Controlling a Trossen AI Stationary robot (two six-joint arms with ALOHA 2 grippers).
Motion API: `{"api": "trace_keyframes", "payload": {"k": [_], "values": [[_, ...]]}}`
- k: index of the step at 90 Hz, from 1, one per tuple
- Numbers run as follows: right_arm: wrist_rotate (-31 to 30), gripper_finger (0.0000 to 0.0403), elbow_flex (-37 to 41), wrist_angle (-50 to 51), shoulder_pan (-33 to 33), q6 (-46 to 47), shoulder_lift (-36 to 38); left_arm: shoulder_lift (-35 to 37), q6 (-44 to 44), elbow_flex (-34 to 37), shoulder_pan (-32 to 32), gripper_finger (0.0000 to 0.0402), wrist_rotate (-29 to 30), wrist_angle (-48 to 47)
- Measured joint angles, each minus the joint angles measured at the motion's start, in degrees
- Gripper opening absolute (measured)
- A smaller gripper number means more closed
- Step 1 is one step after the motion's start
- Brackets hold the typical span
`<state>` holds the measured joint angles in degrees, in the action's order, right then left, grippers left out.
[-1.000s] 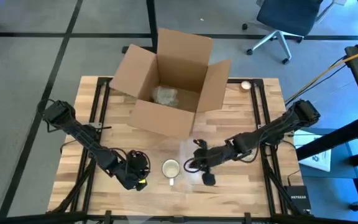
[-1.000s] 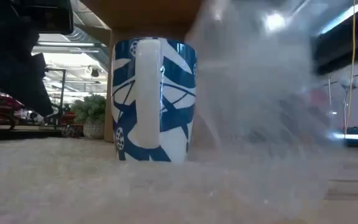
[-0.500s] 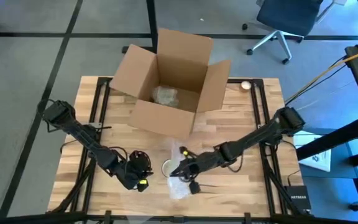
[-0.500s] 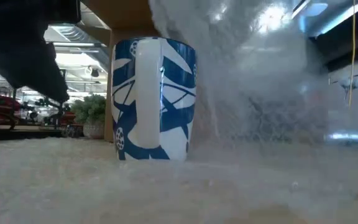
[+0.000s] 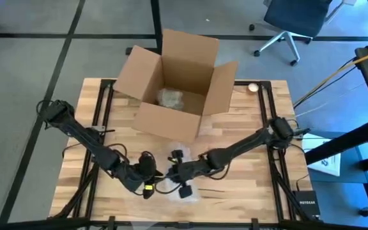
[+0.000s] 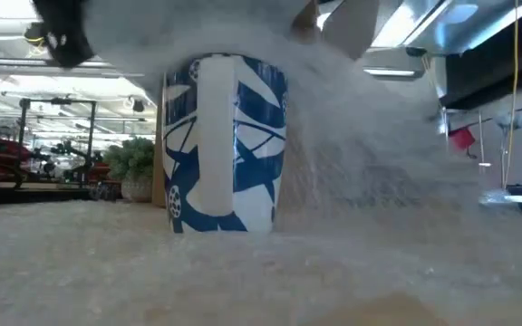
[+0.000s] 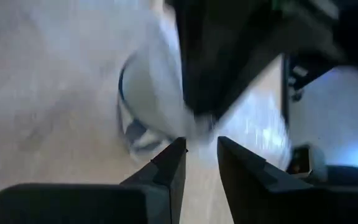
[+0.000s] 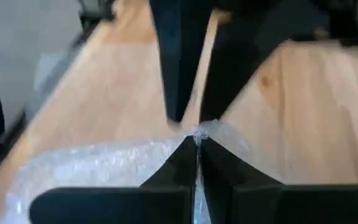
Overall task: Wrap mug
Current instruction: Wrap the blue mug with bubble wrap
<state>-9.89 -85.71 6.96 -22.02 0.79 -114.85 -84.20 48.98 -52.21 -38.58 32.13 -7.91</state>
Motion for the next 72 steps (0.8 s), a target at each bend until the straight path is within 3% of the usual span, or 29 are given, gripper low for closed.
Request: {"api": "trace_keyframes", "payload": {"k": [11,43,72], "values": [[0.61,0.0001,0.11,1.30,0.00,-0.01,-0.03,-0.38,-2.96,-0.41,0.69,0.0076,2.95,1.30],[0.99,0.0006,0.33,3.13,-0.04,1.78,-0.83,-4.28,-2.28,-0.02,2.69,0.0076,2.96,1.74],[3.04,0.0134,0.17,3.11,-0.09,2.35,1.99,-4.52,-3.99,0.16,2.68,0.0076,2.70,0.54]]}}
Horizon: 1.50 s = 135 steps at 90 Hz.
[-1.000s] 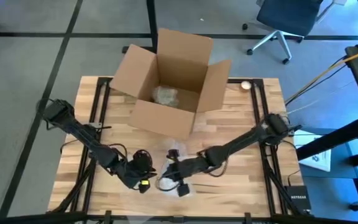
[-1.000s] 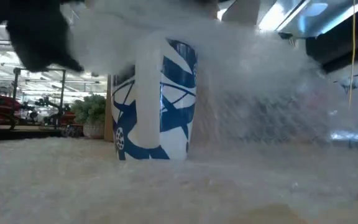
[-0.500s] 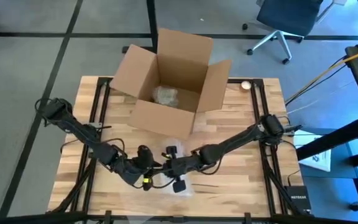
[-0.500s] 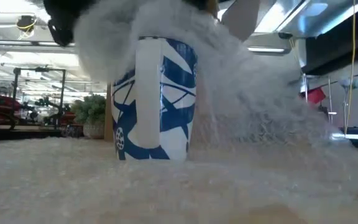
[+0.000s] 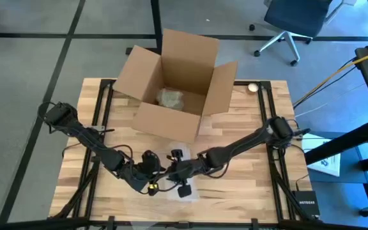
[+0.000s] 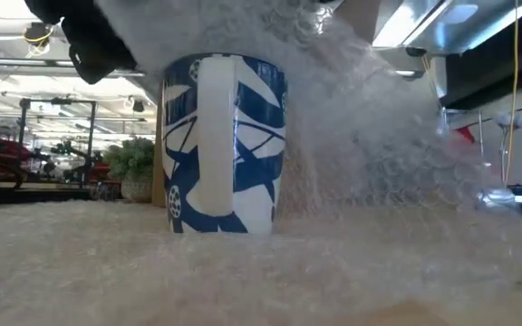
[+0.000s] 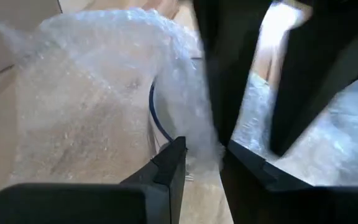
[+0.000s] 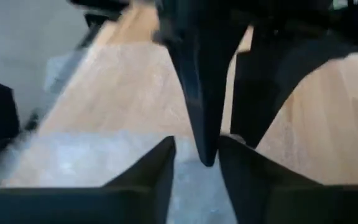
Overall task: Wrap mug
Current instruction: Wrap the blue mug with bubble wrap
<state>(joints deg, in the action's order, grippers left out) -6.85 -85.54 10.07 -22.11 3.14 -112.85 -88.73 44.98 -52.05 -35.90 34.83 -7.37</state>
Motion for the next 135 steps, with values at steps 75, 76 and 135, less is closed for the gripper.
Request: {"api": "trace_keyframes", "payload": {"k": [75,76,135], "values": [[1.42,0.0044,0.02,9.71,0.04,10.10,0.90,-1.05,2.15,0.04,0.44,0.0076,0.83,0.67],[1.42,0.0036,0.02,9.40,0.04,10.11,0.76,-1.05,2.15,0.04,0.44,0.0076,0.84,0.66],[5.55,0.0001,-0.22,8.63,2.73,14.60,-4.86,-1.05,1.98,0.04,0.46,0.0076,1.27,0.80]]}}
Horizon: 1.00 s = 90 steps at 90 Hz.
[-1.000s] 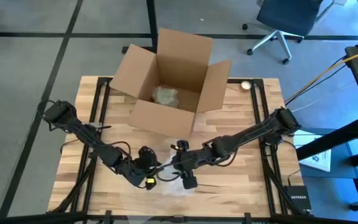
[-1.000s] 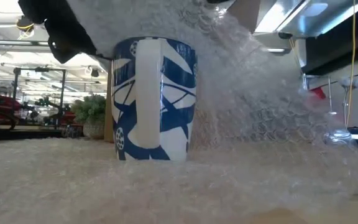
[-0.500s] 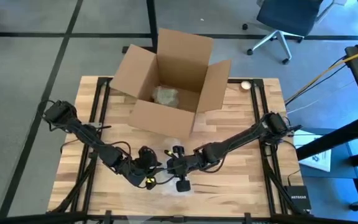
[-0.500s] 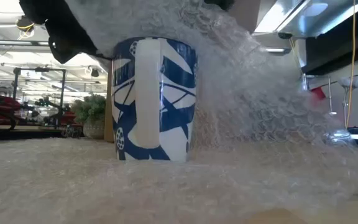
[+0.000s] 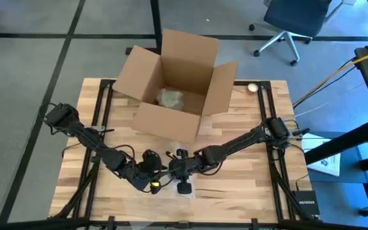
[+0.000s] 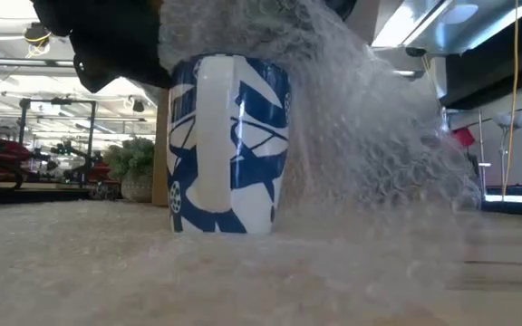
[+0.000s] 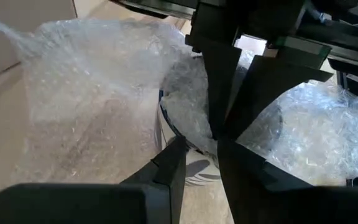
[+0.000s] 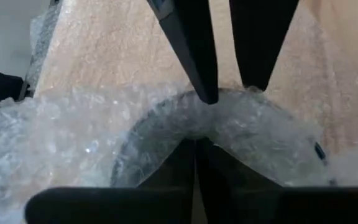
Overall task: Wrap mug
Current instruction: Wrap the blue mug with bubble wrap
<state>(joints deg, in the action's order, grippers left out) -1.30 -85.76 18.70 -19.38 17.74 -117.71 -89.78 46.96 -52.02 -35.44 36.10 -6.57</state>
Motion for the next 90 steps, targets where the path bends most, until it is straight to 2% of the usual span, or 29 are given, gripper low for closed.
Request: {"api": "trace_keyframes", "payload": {"k": [24,40,56,67,90], "values": [[1.97,0.0023,-0.74,-2.23,-0.04,2.69,-0.17,-0.22,0.13,-0.01,-0.02,0.0076,0.10,-0.10],[2.33,0.0068,-1.34,-2.28,-0.10,1.76,-0.20,-1.26,-1.27,-0.05,0.59,0.0076,-2.28,2.46],[2.85,0.0107,-1.46,-1.94,-0.07,1.36,0.20,-3.00,-1.90,-0.17,1.06,0.0076,-2.02,3.03],[3.92,0.0112,-1.46,1.32,0.01,0.95,1.91,-3.41,-0.93,-0.23,1.31,0.0076,-2.26,3.56],[4.47,0.0113,-1.66,6.83,-0.04,-1.51,10.31,-3.45,-1.40,-0.22,1.33,0.0076,-2.41,3.52]]}}
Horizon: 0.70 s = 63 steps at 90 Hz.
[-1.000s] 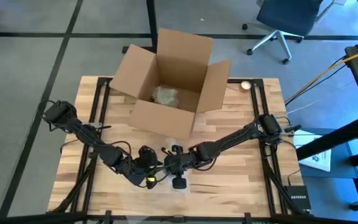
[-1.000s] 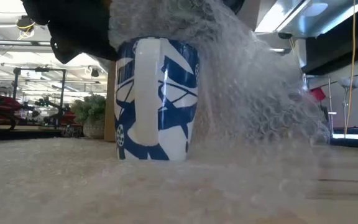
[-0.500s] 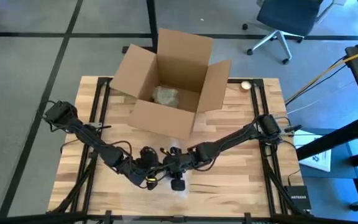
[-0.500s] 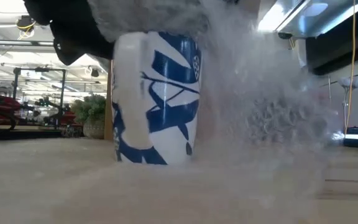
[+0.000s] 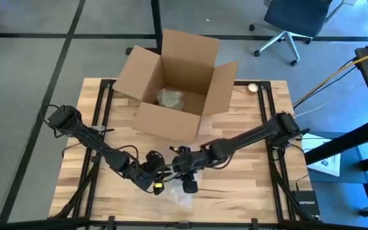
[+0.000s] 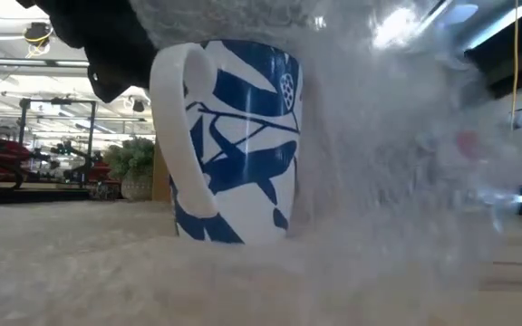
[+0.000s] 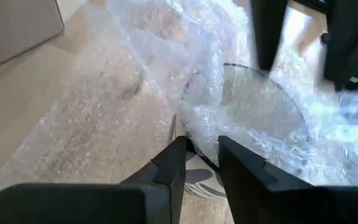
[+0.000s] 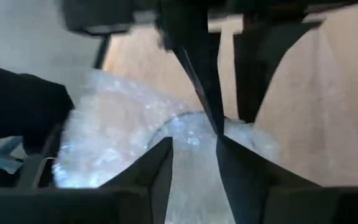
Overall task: Wrap mug
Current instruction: Wrap the blue mug with bubble wrap
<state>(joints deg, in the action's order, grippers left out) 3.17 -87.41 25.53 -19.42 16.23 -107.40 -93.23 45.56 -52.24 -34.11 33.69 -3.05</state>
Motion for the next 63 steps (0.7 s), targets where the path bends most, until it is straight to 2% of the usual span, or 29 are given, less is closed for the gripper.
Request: {"api": "trace_keyframes", "payload": {"k": [19,30,40,47,63], "values": [[0.30,0.0113,-0.02,14.61,-0.83,0.41,4.33,-0.02,-0.09,0.04,-0.02,0.0076,0.02,-0.22],[-2.64,0.0113,0.62,25.38,-2.92,3.53,4.29,-0.04,-0.11,0.06,-0.02,0.0076,0.02,-0.28],[-6.20,0.0113,3.77,30.84,-5.74,7.69,4.29,-0.04,-0.07,0.10,-0.02,0.0076,0.00,-0.33],[-10.84,0.0112,6.66,29.94,-7.76,9.27,4.27,-0.04,-0.02,0.12,-0.02,0.0076,0.02,-0.39],[-20.93,0.0112,11.52,17.30,-10.11,8.44,4.13,-0.09,0.15,0.14,-0.02,0.0076,0.02,-0.34]]}}
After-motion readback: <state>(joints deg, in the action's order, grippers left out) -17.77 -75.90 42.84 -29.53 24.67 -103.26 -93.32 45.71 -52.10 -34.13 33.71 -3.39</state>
